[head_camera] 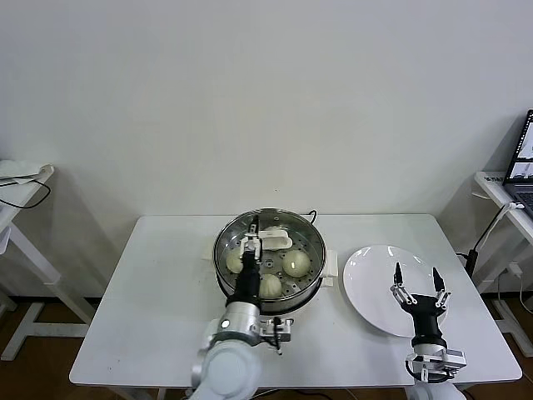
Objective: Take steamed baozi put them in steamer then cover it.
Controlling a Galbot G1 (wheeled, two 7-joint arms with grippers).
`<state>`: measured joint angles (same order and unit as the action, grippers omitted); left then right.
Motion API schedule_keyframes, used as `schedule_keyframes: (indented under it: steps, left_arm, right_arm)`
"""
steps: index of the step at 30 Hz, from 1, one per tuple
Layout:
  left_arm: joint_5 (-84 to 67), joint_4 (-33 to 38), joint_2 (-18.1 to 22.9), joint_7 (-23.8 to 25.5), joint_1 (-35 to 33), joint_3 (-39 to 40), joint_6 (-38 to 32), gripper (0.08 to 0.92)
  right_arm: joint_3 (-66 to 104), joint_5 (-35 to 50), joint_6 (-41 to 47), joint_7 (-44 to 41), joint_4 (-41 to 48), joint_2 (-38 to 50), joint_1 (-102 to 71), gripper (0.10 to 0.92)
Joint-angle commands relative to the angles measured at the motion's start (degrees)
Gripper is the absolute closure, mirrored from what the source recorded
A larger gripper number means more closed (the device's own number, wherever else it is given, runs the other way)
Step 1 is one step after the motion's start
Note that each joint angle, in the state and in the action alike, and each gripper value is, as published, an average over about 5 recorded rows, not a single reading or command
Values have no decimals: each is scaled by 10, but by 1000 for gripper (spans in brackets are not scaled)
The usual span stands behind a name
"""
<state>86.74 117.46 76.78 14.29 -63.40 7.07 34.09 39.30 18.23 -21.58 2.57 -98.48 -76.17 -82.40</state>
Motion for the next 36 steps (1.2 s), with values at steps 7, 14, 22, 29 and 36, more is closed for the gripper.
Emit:
schedule_keyframes:
  steps: [7, 14, 22, 29, 36]
  left_arm:
    - [-517, 256, -76, -168, -245, -283, -137, 177]
    - [-700, 157, 45, -140, -256, -471, -279, 177]
    - [-730, 80, 89, -116, -270, -485, -341, 177]
    - [-747, 80, 91, -112, -287, -478, -352, 177]
    - [-759, 85, 81, -107, -294, -465, -351, 177]
  right_arm:
    - [9, 4, 35, 2, -24, 9, 2, 203]
    - [23, 13, 74, 1, -69, 15, -2, 203]
    - [36, 21, 106, -3, -99, 19, -9, 203]
    - [37, 22, 113, -11, -121, 14, -19, 203]
    - [33, 14, 114, -11, -128, 7, -27, 203]
